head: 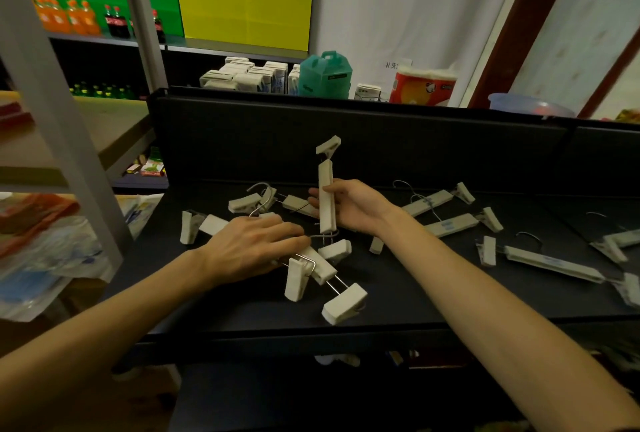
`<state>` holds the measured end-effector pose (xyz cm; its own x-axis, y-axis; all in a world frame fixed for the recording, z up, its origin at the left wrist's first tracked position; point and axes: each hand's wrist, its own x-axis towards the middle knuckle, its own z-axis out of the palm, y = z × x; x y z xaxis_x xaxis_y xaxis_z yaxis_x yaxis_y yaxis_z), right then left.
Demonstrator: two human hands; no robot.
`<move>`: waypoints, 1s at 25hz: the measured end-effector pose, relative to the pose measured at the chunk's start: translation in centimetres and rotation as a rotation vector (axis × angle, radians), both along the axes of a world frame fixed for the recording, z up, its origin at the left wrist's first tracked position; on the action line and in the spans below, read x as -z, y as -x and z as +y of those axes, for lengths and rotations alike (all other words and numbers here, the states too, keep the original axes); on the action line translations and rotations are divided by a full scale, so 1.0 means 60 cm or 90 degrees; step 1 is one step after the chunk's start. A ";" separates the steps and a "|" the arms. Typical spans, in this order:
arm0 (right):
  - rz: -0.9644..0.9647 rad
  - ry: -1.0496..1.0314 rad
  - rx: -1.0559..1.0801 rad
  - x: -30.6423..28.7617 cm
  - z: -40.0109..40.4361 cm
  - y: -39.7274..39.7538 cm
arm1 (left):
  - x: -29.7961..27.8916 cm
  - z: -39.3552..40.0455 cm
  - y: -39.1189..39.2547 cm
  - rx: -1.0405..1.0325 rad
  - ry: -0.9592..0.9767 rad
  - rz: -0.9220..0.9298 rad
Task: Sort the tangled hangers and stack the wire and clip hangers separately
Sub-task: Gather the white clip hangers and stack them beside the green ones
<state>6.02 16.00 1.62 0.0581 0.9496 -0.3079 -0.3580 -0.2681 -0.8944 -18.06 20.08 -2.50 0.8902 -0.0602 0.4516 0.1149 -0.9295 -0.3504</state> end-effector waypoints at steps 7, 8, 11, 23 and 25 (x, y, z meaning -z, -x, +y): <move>-0.156 -0.129 -0.087 0.014 -0.002 0.024 | 0.005 0.001 0.023 -0.015 -0.019 -0.060; -0.217 -0.149 -0.081 0.015 -0.001 0.027 | 0.005 0.004 0.024 -0.022 -0.011 -0.073; -0.456 -0.198 -0.090 0.014 0.006 0.039 | 0.014 0.001 0.028 -0.004 0.028 -0.103; -0.068 -0.061 -0.141 0.009 0.036 0.063 | 0.024 -0.017 0.020 0.030 -0.014 -0.124; -0.207 -0.066 -0.174 0.003 0.032 0.054 | 0.027 -0.014 0.024 0.028 -0.030 -0.118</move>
